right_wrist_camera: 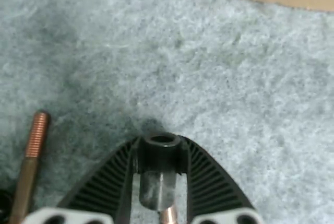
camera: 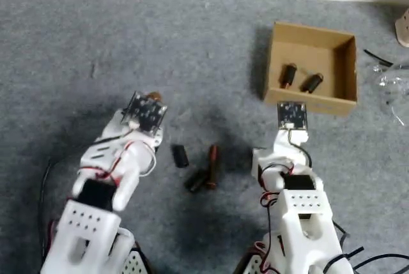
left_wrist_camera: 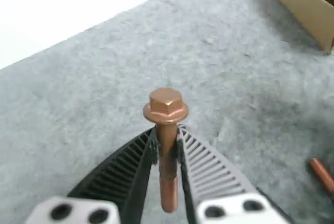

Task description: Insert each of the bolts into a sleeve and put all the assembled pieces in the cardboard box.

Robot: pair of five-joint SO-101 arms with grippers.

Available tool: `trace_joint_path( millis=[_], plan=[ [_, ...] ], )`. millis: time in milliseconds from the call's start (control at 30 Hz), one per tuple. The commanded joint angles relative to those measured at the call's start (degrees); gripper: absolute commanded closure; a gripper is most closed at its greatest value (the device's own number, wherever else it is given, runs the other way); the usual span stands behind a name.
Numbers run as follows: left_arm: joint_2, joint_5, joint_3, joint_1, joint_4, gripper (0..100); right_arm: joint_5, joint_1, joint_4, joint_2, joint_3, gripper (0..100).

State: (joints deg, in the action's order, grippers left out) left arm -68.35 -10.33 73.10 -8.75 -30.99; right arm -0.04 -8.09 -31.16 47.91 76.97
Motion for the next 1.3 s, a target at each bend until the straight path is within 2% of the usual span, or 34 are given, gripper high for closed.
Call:
trace_joint_path(
  millis=[0, 67, 200, 267, 467, 633, 867, 1167, 1267],
  plan=[
    [-10.2, 0.6, 3.0, 3.7, 1.6, 99, -0.6, 0.0, 3.6, 0.0, -2.8, 99.5],
    [-13.8, 1.5, 4.6, 5.1, 1.6, 99, -0.6, 0.0, 4.2, 0.0, -2.8, 99.5],
    [-21.8, 12.6, 8.4, 10.0, 1.6, 99, -0.6, 0.0, 4.3, 0.0, -2.7, 99.5],
    [-26.2, 15.9, 9.6, 11.6, 1.6, 99, -0.6, 0.0, 4.3, 0.0, -2.7, 99.5],
    [-37.4, 16.1, 16.6, 10.4, 1.7, 99, -0.6, -2.6, 6.8, 0.0, -1.6, 99.5],
    [-35.8, 16.1, 18.9, 6.5, 3.4, 99, -0.6, -4.0, 11.6, 0.0, 0.7, 99.5],
    [-35.5, 16.1, 24.1, 4.0, 13.8, 99, -0.6, -4.0, 17.5, 0.0, 3.6, 99.5],
    [-35.3, 16.3, 24.1, 3.8, 13.6, 99, -0.6, -4.1, 18.2, 0.0, 3.7, 99.5],
    [-35.3, 16.2, 24.1, 4.0, 10.5, 99, -0.6, -4.4, 18.2, 0.8, 3.7, 99.5]
  ],
)
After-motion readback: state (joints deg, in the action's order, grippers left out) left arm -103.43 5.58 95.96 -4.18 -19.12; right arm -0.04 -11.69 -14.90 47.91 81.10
